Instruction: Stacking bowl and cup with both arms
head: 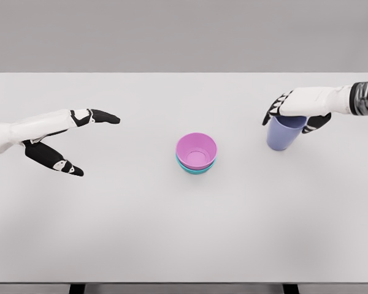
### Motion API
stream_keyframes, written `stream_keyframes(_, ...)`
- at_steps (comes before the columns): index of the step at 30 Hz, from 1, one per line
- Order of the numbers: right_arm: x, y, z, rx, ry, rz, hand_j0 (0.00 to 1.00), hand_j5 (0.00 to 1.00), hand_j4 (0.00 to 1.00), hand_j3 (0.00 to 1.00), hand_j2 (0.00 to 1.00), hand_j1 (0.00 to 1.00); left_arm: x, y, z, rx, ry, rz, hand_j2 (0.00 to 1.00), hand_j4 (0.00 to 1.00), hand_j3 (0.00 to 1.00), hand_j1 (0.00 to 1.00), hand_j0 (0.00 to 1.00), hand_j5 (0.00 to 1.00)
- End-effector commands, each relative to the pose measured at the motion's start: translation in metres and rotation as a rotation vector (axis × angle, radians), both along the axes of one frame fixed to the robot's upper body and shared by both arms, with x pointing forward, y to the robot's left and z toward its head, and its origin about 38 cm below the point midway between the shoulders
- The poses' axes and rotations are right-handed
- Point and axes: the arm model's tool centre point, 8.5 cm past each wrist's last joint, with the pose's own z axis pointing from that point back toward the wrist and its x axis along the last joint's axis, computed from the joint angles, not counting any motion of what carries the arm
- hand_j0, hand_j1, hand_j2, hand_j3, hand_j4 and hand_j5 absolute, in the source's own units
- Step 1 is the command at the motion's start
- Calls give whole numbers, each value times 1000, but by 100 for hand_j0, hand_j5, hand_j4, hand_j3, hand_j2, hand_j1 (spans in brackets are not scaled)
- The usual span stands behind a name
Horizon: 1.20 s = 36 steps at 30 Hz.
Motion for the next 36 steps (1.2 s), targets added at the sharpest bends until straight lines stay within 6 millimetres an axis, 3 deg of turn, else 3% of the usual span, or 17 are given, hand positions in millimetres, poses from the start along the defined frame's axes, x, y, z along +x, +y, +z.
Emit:
stream_keyframes(1, 0, 0, 1, 6, -2, -3, 67, 67, 67, 67, 67, 67, 0, 0, 1, -7, 4, 3, 100, 100, 100, 100, 100, 100)
stream_keyframes(9, 2, 3, 12, 33, -19, 1, 62, 62, 62, 62, 62, 62, 1, 0, 0, -10, 5, 3, 100, 100, 100, 100, 100, 100)
stream_keyframes(18, 0, 15, 48, 93, -108, 38, 61, 61, 61, 61, 61, 61, 1, 0, 0, -9, 6, 5, 100, 100, 100, 100, 100, 100)
stream_keyframes(29, -28, 65, 75, 135, -174, 221, 62, 62, 62, 62, 62, 62, 1, 0, 0, -9, 6, 5, 100, 100, 100, 100, 100, 100)
stream_keyframes(35, -54, 95, 94, 196, -203, 343, 62, 62, 62, 62, 62, 62, 1, 0, 0, -9, 6, 5, 100, 100, 100, 100, 100, 100)
stream_keyframes(36, -55, 107, 93, 211, -202, 370, 62, 62, 62, 62, 62, 62, 1, 0, -1, -11, 6, 4, 100, 100, 100, 100, 100, 100)
